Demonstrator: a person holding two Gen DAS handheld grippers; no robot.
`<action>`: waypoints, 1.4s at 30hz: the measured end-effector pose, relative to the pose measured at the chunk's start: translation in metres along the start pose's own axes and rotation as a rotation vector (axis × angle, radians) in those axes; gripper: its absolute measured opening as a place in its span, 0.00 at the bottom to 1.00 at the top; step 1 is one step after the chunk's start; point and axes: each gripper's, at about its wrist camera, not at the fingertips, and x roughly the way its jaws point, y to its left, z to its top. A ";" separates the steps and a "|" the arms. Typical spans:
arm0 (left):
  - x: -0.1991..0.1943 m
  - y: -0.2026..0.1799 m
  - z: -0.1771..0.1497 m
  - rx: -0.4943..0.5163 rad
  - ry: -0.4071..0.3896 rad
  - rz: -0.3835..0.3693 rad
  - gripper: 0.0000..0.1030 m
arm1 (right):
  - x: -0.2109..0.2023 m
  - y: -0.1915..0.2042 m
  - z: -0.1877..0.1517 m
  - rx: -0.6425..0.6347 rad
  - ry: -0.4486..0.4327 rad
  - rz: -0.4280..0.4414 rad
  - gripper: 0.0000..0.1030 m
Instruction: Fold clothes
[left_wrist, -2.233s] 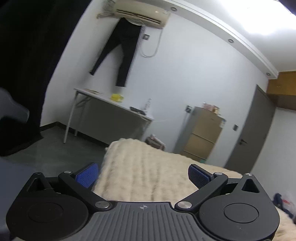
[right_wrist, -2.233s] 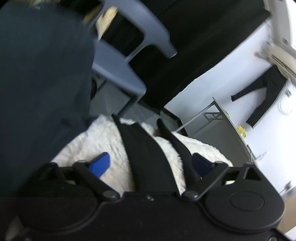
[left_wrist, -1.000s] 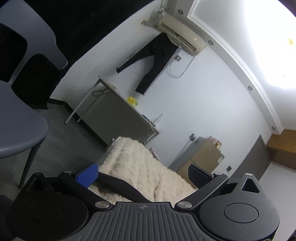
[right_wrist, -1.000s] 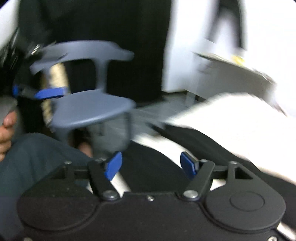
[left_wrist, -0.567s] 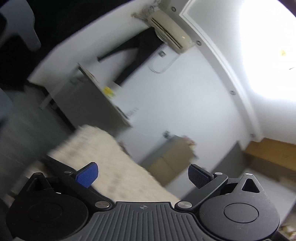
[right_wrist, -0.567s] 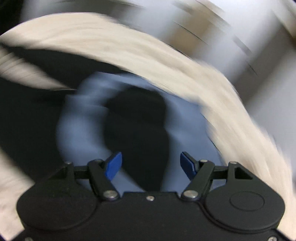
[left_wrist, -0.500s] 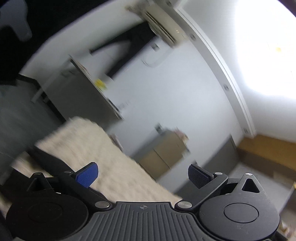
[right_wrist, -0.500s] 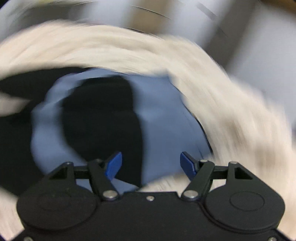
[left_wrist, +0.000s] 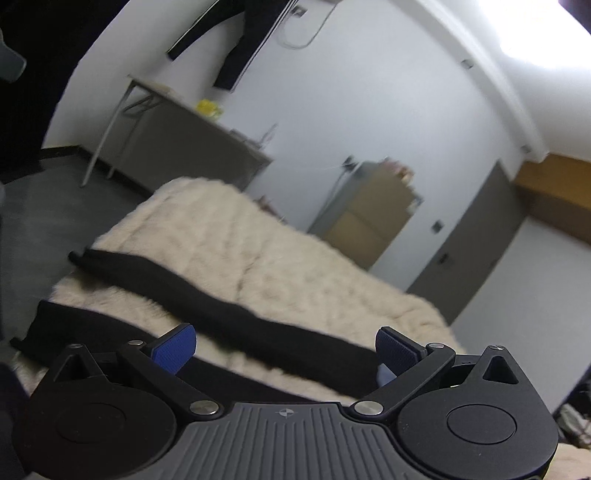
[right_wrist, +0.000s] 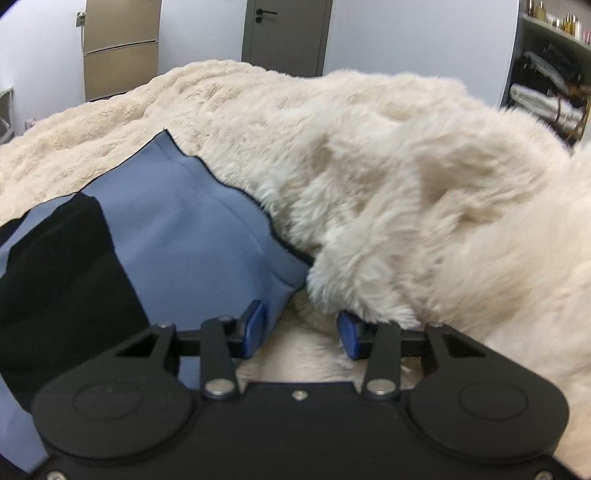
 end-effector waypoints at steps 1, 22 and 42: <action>0.003 -0.001 0.000 0.006 0.017 0.016 1.00 | -0.006 -0.001 0.002 0.009 -0.010 0.001 0.43; 0.010 0.008 -0.004 -0.008 0.073 0.031 1.00 | -0.168 0.199 -0.123 -0.847 -0.316 0.782 0.79; 0.008 0.013 -0.001 -0.038 0.063 0.001 1.00 | -0.162 0.175 -0.154 -0.751 -0.169 0.815 0.80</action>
